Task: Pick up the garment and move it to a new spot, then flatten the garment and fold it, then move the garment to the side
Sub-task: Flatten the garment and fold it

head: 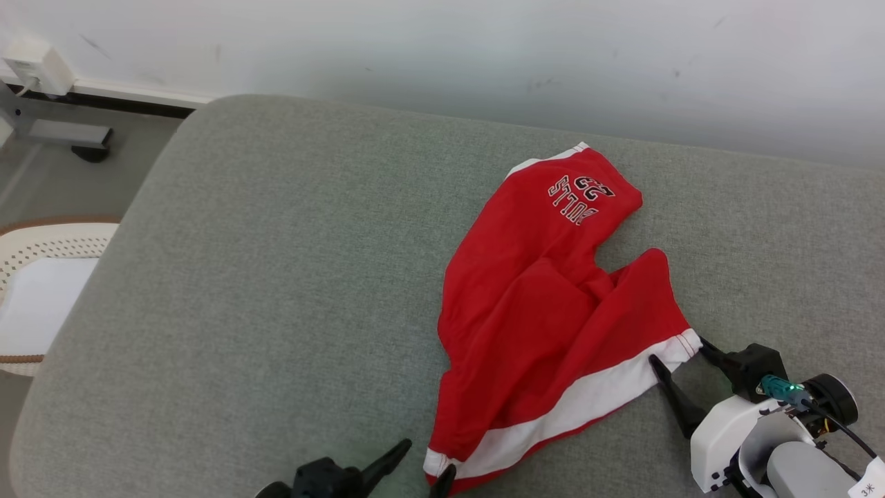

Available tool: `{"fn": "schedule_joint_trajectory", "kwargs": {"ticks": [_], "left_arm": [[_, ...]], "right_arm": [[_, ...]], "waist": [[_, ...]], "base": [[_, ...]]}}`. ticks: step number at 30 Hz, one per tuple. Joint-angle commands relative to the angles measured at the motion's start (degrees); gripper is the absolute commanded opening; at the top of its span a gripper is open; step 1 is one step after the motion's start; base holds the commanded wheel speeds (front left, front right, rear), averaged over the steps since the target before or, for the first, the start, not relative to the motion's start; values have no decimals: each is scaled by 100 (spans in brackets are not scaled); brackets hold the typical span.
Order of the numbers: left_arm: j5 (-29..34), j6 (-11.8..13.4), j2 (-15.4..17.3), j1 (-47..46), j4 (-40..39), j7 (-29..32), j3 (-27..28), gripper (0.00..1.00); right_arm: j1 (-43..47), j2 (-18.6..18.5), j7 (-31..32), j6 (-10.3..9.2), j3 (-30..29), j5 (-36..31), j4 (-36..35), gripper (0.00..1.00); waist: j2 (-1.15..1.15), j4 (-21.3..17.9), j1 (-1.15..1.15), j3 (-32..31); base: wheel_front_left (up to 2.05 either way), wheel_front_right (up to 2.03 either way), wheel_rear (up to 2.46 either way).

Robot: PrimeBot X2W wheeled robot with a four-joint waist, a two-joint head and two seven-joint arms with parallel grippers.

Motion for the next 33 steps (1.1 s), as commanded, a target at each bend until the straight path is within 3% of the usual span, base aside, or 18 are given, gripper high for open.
{"fn": "schedule_joint_trajectory", "kwargs": {"ticks": [1,7,9,16,18,19,20,21,22,23,24,33], "left_arm": [[-92,-10,67,56,-32,39,-16,100],[-436,-9,135,-116,112,88,-217,100],[-250,-9,227,-295,321,149,-309,100],[-502,-10,146,-580,743,46,-557,100],[-565,-11,138,-635,819,3,-642,87],[-597,-10,136,-664,865,-16,-688,73],[-612,-10,147,-695,905,-30,-743,62],[-656,-10,140,-722,935,-55,-792,47],[-695,-10,132,-747,977,-81,-823,36],[-719,-11,129,-775,1006,-77,-888,15],[-776,-11,103,-793,1022,-118,-923,0],[-1467,-11,213,-828,801,-397,-788,0]], "right_arm": [[-53,-23,-8,-14,36,45,54,100],[-129,-32,-91,-15,164,135,138,100],[-159,-21,-87,-15,223,168,161,100],[-246,1,-90,-14,470,296,220,100],[-277,12,-39,-14,584,342,240,100],[-292,20,-14,-14,661,371,243,100],[-296,27,-3,-14,726,403,248,96],[-305,29,-2,-14,787,440,247,38],[-310,23,1,-14,838,508,253,0],[-311,24,15,-14,891,589,257,0],[-320,9,11,-15,921,665,257,0],[-102,-215,-429,-15,859,1457,-127,0]], "waist": [[0,-9,0,-7],[0,-36,0,23],[0,-47,0,25],[0,-127,0,-6],[0,-139,0,-18],[0,-144,0,-24],[0,-148,0,-41],[0,-150,0,-50],[0,-151,0,-63],[0,-154,0,-77],[0,-161,0,-93],[0,-411,0,-378]], "base": [[0,0,0],[0,0,0],[0,0,0],[0,0,0],[0,0,0],[0,0,0],[0,0,0],[0,0,0],[0,0,0],[0,0,0],[0,0,0],[0,0,0]]}}
